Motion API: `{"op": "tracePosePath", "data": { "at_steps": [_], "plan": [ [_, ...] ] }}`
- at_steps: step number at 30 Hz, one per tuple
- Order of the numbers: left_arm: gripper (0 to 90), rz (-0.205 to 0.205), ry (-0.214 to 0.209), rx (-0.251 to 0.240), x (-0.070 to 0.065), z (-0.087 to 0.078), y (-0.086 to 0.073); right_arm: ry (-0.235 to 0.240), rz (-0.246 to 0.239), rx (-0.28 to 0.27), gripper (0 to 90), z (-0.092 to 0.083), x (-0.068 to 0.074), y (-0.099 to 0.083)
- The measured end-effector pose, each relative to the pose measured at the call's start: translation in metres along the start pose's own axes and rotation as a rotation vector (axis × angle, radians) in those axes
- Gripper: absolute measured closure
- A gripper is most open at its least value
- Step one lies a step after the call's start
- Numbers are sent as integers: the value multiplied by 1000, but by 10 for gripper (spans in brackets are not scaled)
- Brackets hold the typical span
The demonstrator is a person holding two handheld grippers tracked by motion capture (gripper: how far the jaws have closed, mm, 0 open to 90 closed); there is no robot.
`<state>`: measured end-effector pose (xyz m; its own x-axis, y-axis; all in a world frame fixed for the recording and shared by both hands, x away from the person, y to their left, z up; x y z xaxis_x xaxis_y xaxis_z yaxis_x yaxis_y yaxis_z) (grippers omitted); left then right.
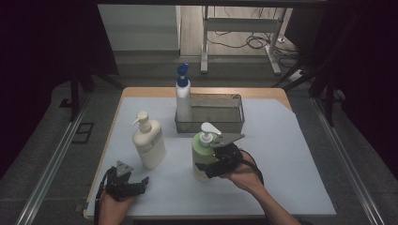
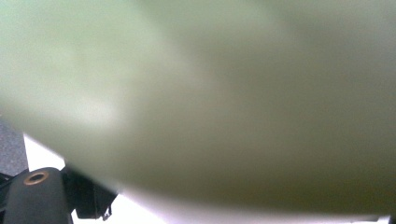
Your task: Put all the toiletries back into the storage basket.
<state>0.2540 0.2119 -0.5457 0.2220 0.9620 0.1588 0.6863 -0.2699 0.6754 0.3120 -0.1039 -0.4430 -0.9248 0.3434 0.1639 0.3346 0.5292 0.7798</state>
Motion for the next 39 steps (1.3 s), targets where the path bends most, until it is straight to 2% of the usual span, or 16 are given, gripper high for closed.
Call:
{"op": "tracePosePath", "data": {
  "at_steps": [8, 15, 26, 39],
  "plan": [
    [120, 0, 0, 0, 0, 0, 0, -22, 8, -11, 120, -6, -5, 12],
    [120, 0, 0, 0, 0, 0, 0, -37, 20, -28, 120, -10, -15, 25],
    [120, 0, -1, -1, 0, 0, 0, -62, 31, -53, 121, -13, -27, 52],
    [120, 0, 0, -1, 0, 0, 0, -126, 44, -76, 122, -14, -51, 81]
  ]
}}
Point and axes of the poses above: each handheld gripper's, and its own axes: z roughly forward along the jaws, y roughly out of its top, x roughly to its left, the point moved 3 cm from there along z, roughly forward along the jaws, and after that the axes turned 14 degrees about y, right-handed, at the moved point
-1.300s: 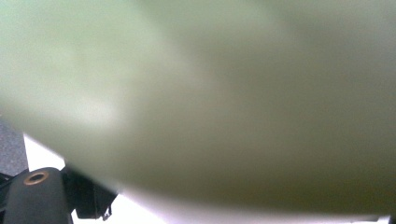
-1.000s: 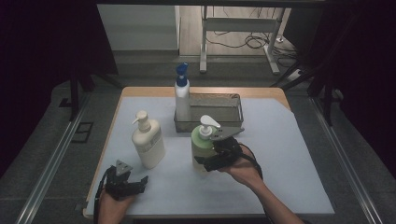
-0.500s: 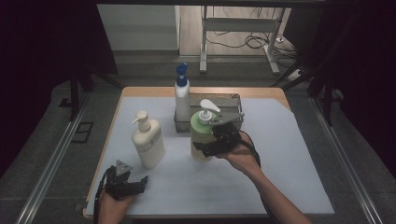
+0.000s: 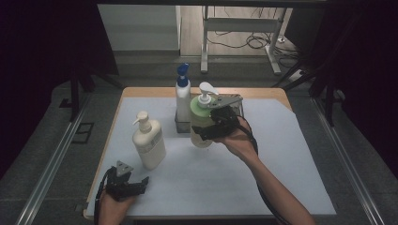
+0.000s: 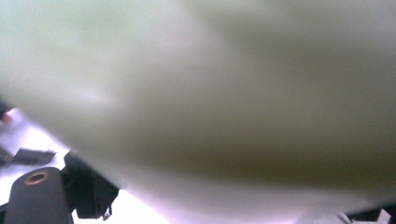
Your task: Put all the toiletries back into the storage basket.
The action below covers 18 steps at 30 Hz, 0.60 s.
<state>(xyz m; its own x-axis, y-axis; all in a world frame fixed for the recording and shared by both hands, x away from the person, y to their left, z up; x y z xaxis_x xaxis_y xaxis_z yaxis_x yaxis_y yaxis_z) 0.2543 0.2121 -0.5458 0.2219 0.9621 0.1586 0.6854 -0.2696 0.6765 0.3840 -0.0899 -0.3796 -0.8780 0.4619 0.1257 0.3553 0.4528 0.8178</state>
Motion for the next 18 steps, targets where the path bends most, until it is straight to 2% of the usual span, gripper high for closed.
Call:
{"op": "tracePosePath", "data": {
  "at_steps": [18],
  "plan": [
    [120, -2, -2, 1, 0, 0, 0, -122, 41, -40, 122, 5, -40, 31]
  ]
}}
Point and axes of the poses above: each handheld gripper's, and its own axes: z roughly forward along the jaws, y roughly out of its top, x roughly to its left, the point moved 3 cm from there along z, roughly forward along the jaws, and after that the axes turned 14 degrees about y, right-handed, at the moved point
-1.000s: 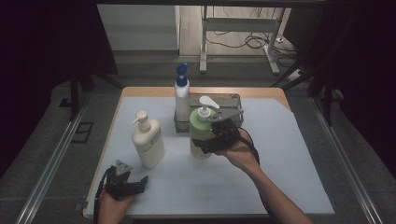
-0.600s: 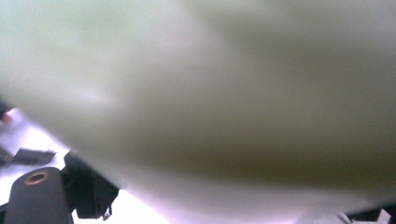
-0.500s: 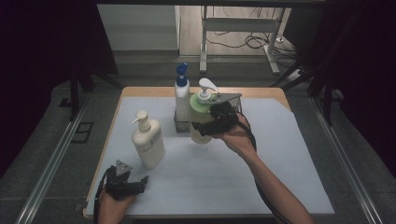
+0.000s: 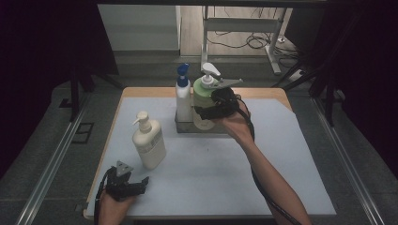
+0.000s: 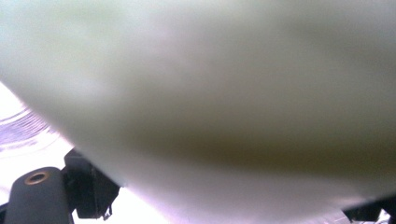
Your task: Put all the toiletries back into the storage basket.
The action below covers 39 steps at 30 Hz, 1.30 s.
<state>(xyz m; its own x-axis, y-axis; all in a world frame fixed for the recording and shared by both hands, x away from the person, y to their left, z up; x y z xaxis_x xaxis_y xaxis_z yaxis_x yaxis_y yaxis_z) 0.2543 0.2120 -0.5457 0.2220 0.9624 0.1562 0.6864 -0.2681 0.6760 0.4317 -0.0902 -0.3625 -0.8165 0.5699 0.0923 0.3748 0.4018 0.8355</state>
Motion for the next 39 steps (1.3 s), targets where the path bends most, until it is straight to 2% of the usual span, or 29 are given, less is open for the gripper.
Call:
{"op": "tracePosePath", "data": {
  "at_steps": [12, 21, 39],
  "plan": [
    [120, -2, -1, 1, 0, 0, 0, -68, 26, -14, 122, 14, -26, 9],
    [120, 2, -1, 3, 0, 0, 0, -93, 40, -8, 123, 32, -42, 3],
    [120, 2, -1, 2, 0, 0, 0, -100, 62, 34, 122, 63, -53, -20]
  ]
}}
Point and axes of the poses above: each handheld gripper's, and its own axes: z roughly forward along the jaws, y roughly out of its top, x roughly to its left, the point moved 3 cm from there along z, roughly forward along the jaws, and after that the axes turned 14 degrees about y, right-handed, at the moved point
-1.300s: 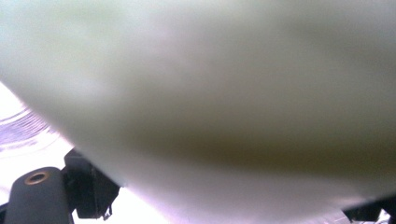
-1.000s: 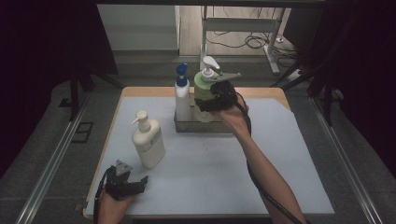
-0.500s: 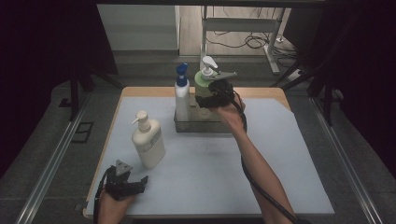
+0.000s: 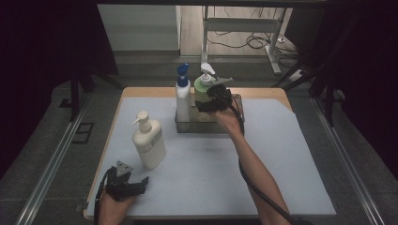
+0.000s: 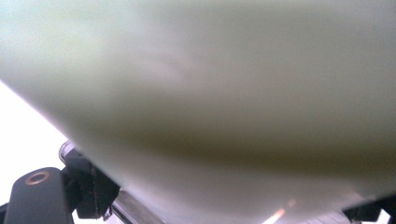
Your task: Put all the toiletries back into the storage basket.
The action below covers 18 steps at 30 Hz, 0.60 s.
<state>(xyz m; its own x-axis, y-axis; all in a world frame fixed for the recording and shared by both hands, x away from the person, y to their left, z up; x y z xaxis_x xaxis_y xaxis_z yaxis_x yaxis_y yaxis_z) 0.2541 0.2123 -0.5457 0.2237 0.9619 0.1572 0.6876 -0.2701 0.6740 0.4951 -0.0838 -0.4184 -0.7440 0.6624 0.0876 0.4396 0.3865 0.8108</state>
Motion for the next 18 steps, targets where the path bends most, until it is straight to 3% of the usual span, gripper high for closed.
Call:
{"op": "tracePosePath", "data": {
  "at_steps": [18],
  "plan": [
    [120, 0, 1, 0, 0, 0, 0, 29, 14, 30, 122, 14, -1, -21]
  ]
}}
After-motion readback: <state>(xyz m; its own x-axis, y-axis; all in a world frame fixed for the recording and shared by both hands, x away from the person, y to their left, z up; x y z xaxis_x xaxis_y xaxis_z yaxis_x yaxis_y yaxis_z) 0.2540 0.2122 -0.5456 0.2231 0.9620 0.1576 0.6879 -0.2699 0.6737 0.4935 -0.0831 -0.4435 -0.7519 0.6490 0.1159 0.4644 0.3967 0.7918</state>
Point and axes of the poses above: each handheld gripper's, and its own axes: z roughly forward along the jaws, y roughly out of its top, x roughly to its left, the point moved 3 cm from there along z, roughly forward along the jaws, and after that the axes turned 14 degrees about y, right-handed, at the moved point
